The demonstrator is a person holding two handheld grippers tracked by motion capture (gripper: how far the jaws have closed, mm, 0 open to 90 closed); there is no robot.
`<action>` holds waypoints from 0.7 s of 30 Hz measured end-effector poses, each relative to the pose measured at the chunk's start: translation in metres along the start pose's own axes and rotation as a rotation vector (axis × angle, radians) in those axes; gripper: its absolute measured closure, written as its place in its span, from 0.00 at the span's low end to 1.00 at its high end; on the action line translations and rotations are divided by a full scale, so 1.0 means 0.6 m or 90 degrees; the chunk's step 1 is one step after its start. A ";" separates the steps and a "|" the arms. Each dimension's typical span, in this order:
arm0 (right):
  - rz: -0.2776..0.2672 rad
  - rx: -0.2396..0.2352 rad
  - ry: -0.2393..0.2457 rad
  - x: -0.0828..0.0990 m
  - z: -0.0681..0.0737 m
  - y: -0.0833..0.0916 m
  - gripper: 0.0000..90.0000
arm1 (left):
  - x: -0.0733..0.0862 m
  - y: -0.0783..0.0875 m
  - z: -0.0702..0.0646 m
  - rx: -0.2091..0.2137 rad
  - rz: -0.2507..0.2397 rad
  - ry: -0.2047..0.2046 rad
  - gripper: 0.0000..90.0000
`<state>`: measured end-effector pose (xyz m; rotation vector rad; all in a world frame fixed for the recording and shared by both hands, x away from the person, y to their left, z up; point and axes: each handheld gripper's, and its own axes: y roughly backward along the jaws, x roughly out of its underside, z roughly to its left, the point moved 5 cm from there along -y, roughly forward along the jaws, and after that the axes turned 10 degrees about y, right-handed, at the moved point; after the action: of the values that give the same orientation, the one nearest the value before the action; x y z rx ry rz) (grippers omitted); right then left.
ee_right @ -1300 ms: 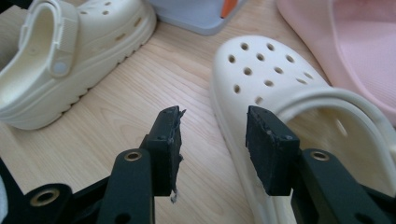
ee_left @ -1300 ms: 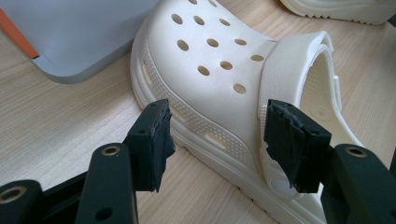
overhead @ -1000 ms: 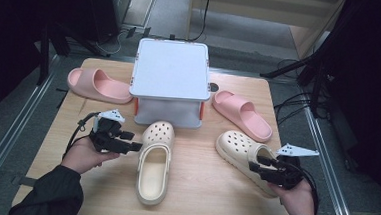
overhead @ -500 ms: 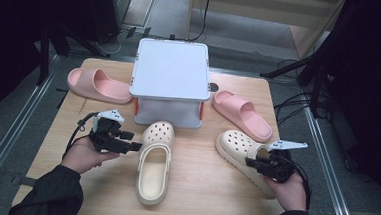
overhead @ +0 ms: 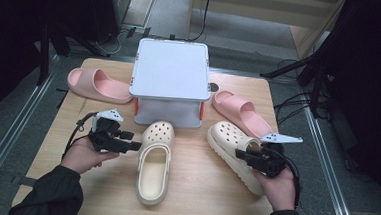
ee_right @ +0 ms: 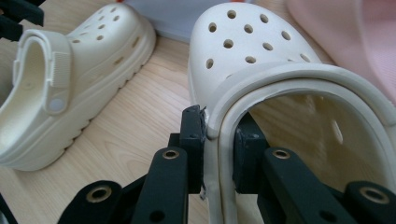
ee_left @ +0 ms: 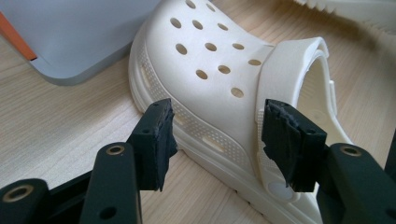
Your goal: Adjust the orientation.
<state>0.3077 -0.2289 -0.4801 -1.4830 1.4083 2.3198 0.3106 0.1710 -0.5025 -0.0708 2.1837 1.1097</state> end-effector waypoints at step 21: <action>0.036 0.002 0.023 -0.045 0.084 -0.101 0.86 | 0.004 -0.004 -0.004 0.006 -0.004 -0.010 0.51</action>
<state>0.3161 -0.1470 -0.4937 -1.5104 1.4816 2.3340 0.3086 0.1685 -0.5044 -0.0649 2.1732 1.0926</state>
